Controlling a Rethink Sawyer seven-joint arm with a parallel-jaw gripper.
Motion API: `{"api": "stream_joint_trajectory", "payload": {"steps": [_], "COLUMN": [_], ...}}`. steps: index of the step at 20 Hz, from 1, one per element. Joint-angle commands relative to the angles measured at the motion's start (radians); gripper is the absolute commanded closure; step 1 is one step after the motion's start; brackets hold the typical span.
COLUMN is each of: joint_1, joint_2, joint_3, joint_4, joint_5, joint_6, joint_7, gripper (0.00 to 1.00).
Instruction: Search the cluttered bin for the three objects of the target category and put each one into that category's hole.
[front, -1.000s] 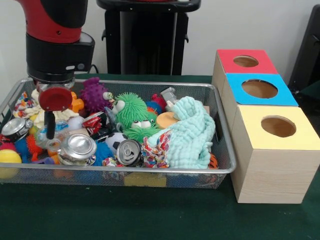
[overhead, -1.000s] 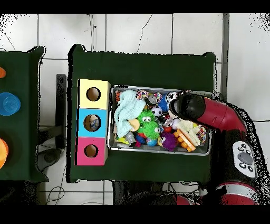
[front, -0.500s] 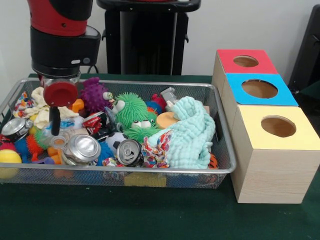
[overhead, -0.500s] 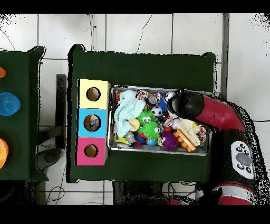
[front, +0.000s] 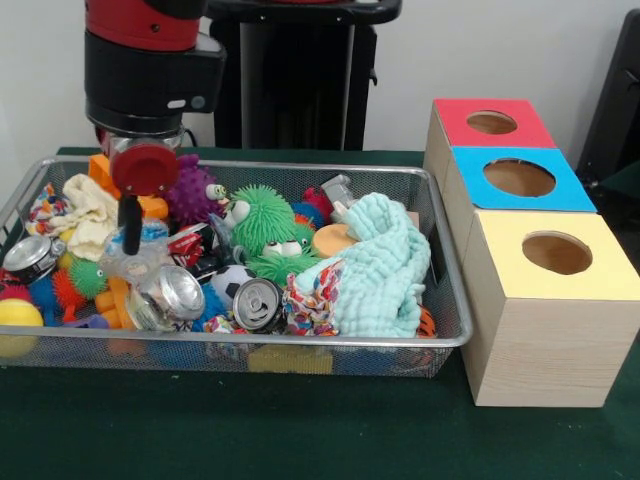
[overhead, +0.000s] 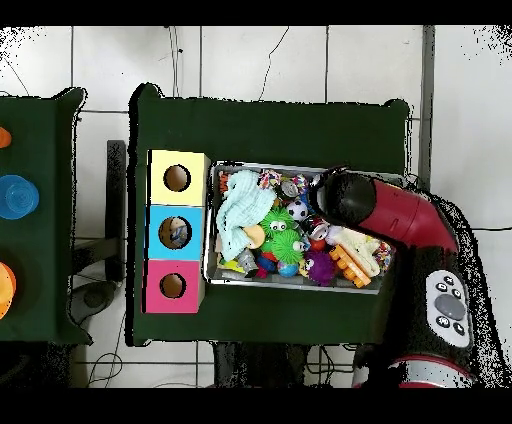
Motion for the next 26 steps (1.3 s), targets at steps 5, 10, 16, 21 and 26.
{"api": "stream_joint_trajectory", "payload": {"steps": [5, 10, 16, 21, 26], "joint_1": [0.081, 0.117, 0.143, 0.163, 0.207], "joint_2": [-0.057, -0.06, -0.047, -0.048, -0.052], "joint_3": [-0.023, -0.043, -0.061, -0.08, -0.112], "joint_4": [0.139, 0.134, 0.139, 0.138, 0.132], "joint_5": [0.074, 0.105, 0.128, 0.149, 0.172], "joint_6": [0.167, 0.193, 0.173, 0.185, 0.215], "joint_7": [0.149, 0.172, 0.186, 0.189, 0.222], "gripper": [1.0, 1.0, 1.0, 1.0, 1.0]}}
